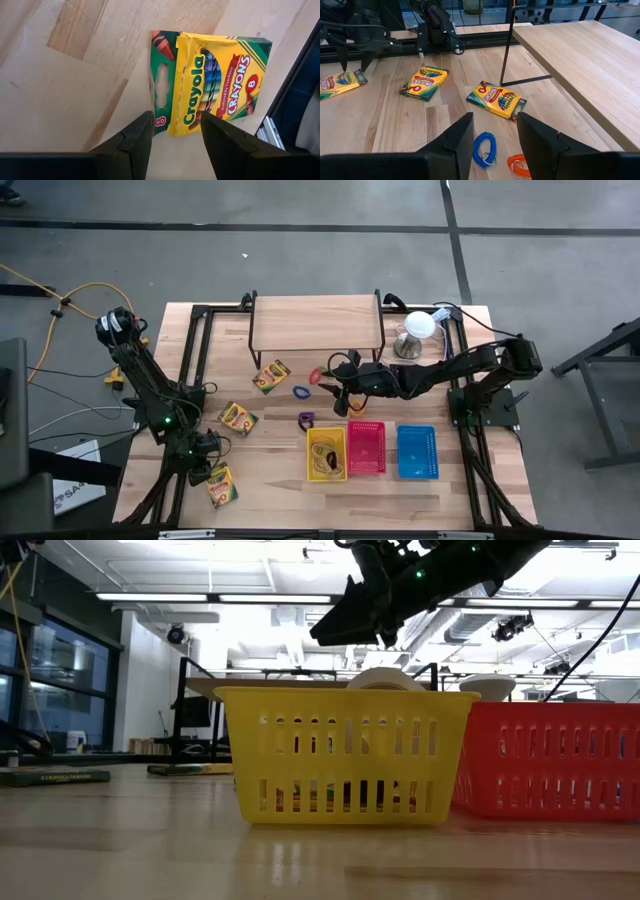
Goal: Pick & Place Office Desk Supplies
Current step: Put the bottom crayon box into the red bin
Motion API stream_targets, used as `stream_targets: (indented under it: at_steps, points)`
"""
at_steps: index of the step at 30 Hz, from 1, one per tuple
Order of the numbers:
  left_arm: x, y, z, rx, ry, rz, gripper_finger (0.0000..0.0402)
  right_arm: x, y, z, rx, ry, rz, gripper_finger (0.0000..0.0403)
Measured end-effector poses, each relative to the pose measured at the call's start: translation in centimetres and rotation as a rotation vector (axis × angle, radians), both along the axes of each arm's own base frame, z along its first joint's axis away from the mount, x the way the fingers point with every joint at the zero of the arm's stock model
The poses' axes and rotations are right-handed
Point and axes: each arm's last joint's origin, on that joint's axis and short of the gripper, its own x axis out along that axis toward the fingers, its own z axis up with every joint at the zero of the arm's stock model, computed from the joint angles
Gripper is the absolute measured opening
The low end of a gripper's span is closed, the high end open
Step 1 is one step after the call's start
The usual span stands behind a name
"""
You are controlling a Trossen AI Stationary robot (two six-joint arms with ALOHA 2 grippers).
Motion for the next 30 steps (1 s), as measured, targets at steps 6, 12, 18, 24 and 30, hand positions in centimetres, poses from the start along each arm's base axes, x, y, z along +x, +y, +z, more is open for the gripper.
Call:
stream_targets:
  at_steps: [6,12,18,24,30]
  points:
    - [0.03,-0.01,0.01,-0.001,-0.005,0.007,0.0163,0.0,0.0,0.0,0.0,0.0,0.0,0.014]
    - [0.33,-0.16,-0.38,0.014,0.026,0.01,0.0163,0.0,0.0,0.0,0.0,0.0,0.0,0.014]
    - [0.53,-0.21,-0.5,0.007,0.03,-0.003,0.0163,0.0,0.0,0.0,0.0,0.0,0.0,0.014]
    - [0.56,-0.26,-0.48,0.0,0.023,-0.007,0.0163,0.0,0.0,0.0,0.0,0.0,0.0,0.014]
    - [0.64,-0.28,-0.45,-0.006,0.018,-0.003,0.0163,0.0,0.0,0.0,0.0,0.0,0.0,0.014]
